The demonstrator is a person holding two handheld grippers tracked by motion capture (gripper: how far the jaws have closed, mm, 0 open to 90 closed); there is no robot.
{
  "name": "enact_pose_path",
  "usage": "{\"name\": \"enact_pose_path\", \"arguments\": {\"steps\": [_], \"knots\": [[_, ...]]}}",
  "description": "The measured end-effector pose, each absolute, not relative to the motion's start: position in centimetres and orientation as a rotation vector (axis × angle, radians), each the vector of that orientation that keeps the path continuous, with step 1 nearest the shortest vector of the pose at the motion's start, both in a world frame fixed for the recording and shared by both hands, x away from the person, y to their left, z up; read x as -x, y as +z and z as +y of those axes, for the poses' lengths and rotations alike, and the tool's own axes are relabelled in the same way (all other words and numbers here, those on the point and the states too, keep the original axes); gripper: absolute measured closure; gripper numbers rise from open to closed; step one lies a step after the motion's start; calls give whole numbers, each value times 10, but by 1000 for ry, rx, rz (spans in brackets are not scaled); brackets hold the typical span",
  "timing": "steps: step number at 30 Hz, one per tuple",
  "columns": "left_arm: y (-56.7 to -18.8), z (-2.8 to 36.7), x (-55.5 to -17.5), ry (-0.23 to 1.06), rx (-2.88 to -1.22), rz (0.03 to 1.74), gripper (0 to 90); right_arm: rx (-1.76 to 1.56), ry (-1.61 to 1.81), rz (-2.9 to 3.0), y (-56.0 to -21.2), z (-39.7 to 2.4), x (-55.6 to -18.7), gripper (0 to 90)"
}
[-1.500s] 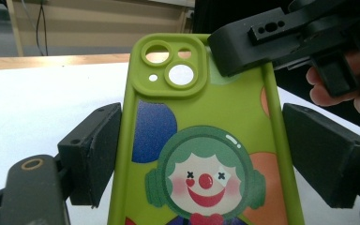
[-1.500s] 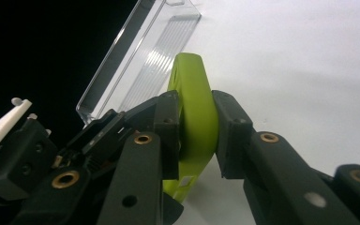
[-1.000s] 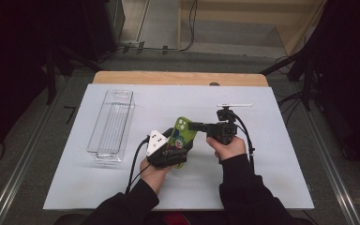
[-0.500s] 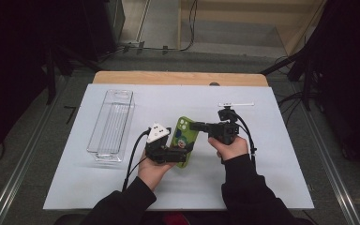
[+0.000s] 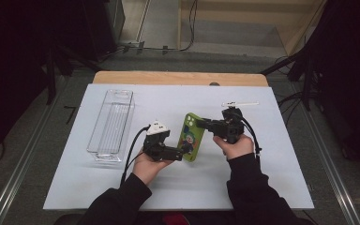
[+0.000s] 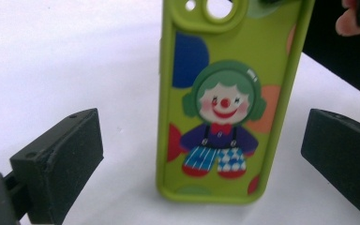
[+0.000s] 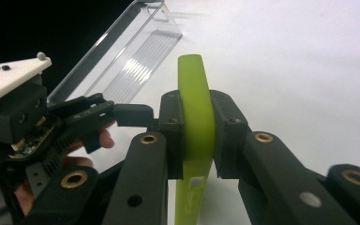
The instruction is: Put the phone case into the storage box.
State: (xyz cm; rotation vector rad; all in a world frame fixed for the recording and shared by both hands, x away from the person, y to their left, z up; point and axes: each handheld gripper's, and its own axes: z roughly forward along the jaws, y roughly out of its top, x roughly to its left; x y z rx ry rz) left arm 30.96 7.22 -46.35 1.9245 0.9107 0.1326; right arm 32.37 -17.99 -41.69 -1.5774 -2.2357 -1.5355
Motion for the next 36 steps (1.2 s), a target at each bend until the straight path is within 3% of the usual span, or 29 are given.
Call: {"name": "enact_pose_path", "arguments": {"steps": [16, 36], "knots": [[-463, 80, -318, 70, -1975, 908, 20, 1555, -1624, -2494, -413, -184, -315, 747], [-452, 70, -314, 133, -2033, 843, 28, 1511, -1725, -2585, -408, -167, -300, 747]]}}
